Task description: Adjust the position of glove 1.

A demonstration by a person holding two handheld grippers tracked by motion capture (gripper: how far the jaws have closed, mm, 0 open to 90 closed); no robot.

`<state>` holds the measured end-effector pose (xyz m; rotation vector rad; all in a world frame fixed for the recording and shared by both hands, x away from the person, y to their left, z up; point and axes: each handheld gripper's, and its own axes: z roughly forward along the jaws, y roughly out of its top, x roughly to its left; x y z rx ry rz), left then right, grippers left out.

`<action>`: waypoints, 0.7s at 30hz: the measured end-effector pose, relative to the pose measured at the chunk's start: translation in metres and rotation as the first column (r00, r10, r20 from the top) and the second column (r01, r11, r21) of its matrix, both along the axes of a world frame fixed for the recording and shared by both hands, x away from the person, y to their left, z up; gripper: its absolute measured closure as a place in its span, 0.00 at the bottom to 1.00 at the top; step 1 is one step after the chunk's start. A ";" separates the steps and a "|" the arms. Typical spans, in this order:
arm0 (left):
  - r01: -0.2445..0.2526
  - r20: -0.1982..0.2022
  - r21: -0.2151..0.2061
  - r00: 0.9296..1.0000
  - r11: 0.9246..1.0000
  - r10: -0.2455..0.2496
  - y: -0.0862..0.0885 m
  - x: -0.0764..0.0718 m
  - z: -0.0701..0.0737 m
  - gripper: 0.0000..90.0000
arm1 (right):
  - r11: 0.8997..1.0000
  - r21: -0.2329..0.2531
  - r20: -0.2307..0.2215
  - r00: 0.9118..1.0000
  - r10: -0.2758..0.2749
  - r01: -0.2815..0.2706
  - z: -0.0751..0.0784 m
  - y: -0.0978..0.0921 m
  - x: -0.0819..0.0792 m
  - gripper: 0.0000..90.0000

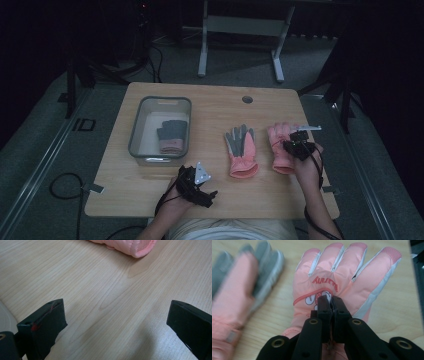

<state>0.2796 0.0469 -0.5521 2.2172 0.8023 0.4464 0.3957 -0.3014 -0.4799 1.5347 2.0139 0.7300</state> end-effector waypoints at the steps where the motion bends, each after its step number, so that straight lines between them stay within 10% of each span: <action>1: 0.000 0.001 -0.002 1.000 1.000 0.000 0.000 0.000 0.000 0.02 | 1.000 0.004 0.009 1.000 0.000 0.000 0.005 0.002 0.000 0.96; 10: 0.002 0.010 0.005 1.000 1.000 -0.002 -0.001 -0.001 0.000 0.02 | 0.998 0.052 0.090 0.996 0.029 -0.034 0.050 0.031 -0.005 0.96; 21: 0.004 0.018 0.004 1.000 1.000 -0.004 -0.001 -0.002 0.001 0.02 | 0.995 0.054 0.114 0.990 0.081 -0.087 0.061 0.073 -0.012 0.96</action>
